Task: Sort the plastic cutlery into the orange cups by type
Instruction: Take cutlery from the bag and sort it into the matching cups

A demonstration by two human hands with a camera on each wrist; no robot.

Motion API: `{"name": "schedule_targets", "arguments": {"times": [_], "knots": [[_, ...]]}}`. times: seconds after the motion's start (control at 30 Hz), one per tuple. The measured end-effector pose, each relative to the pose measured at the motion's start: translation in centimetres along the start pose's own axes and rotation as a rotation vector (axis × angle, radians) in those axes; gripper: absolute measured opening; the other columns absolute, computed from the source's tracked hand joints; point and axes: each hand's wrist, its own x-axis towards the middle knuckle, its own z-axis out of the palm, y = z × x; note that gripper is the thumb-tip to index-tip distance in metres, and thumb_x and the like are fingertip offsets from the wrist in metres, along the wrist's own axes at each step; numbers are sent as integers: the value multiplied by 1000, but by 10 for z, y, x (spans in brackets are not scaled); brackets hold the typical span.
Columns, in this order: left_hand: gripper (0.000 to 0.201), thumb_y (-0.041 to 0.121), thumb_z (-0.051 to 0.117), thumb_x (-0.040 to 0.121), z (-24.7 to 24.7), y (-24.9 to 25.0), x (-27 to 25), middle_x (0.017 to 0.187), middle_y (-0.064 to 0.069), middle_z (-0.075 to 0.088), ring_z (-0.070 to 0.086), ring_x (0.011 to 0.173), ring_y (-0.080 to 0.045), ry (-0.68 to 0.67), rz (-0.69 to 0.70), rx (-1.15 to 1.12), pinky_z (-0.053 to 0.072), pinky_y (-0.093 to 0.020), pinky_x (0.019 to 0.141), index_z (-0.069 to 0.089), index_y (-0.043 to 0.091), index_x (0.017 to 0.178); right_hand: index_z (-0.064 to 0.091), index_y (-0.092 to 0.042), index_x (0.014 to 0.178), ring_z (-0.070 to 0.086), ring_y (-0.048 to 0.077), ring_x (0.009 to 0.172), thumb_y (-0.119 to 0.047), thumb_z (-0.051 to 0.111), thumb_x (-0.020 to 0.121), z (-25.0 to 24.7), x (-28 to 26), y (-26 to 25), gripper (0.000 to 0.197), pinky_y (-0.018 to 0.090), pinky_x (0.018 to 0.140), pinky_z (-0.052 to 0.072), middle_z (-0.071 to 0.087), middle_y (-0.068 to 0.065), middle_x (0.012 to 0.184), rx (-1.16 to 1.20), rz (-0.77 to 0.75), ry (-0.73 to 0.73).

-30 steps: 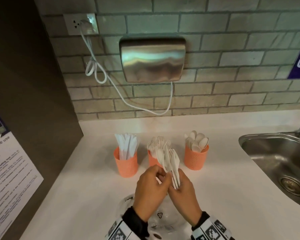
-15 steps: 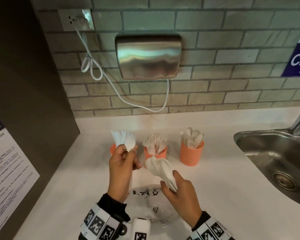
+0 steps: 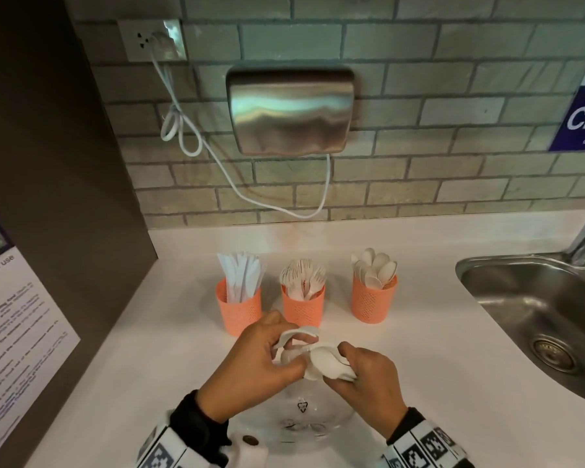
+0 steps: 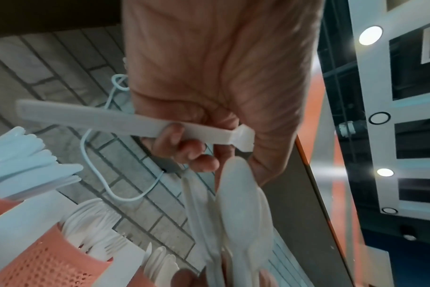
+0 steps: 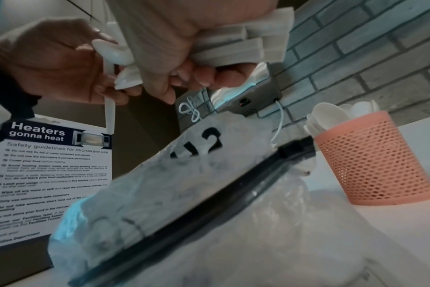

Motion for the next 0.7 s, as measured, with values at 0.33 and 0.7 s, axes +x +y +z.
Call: {"name": "schedule_targets", "arguments": {"times": [0.33, 0.7], "knots": [[23, 18, 70, 79, 11, -1, 8, 83, 8, 68, 63, 70, -1, 215, -15, -43, 53, -24, 67, 66, 37, 68, 33, -27, 60, 34, 8, 39, -44, 53, 61, 8, -2, 5, 26, 16, 42, 18, 30, -14, 39, 229, 42, 24], [27, 11, 51, 91, -4, 0, 26, 66, -4, 44, 31, 57, -10, -97, -265, -344, 25, -16, 47, 63, 25, 71, 44, -13, 69, 29, 2, 39, -19, 61, 85, -11, -5, -25, 24, 17, 45, 26, 35, -11, 44, 856, 297, -366]]}}
